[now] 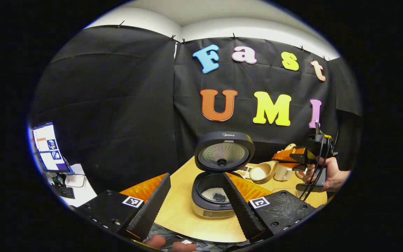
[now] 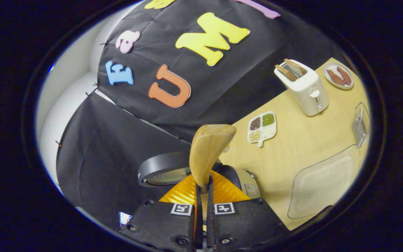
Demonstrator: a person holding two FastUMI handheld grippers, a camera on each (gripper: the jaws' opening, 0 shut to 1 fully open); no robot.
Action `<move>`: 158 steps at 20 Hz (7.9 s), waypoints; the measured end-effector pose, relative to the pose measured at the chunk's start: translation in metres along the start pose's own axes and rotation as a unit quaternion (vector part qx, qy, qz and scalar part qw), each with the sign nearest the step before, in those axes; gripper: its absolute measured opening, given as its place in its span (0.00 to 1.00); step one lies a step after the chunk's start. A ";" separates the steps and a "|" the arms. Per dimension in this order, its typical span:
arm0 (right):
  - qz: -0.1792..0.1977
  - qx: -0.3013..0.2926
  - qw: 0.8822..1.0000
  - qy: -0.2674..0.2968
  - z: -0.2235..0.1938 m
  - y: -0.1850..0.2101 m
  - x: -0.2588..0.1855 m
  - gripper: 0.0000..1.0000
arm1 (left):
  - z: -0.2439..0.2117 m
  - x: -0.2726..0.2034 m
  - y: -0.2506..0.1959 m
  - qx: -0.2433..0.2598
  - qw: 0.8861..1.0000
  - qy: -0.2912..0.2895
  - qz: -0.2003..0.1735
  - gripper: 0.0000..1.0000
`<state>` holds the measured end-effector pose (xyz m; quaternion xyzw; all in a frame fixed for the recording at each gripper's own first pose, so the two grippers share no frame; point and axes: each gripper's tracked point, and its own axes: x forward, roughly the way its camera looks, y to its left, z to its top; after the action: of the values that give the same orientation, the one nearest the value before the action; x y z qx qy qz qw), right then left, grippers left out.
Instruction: Close the left gripper, press the button to open the rice cooker; take a wooden spoon from the chopstick holder with the right hand, scoop a spoonful of rice and pour it into the rice cooker, then put the wooden spoon back into the chopstick holder.
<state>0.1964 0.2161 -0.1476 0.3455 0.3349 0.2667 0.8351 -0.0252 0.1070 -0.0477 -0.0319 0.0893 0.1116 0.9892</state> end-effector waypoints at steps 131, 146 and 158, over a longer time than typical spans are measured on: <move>-0.270 -0.302 0.874 -0.266 0.154 -0.181 -0.299 1.00 | 0.112 0.179 -0.112 -0.020 0.997 -0.033 -0.063 0.95; -0.302 -0.255 0.875 -0.279 0.090 -0.175 -0.347 1.00 | 0.058 0.228 -0.123 0.051 0.992 0.079 -0.083 0.95; -0.275 -0.306 0.874 -0.257 0.059 -0.133 -0.334 1.00 | -0.036 0.148 -0.127 0.009 0.964 0.224 -0.144 0.97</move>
<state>0.0570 -0.1158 -0.0906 0.0232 0.0917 0.0168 0.9954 0.1389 0.0126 -0.1049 -0.0595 0.3043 -0.0433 0.9497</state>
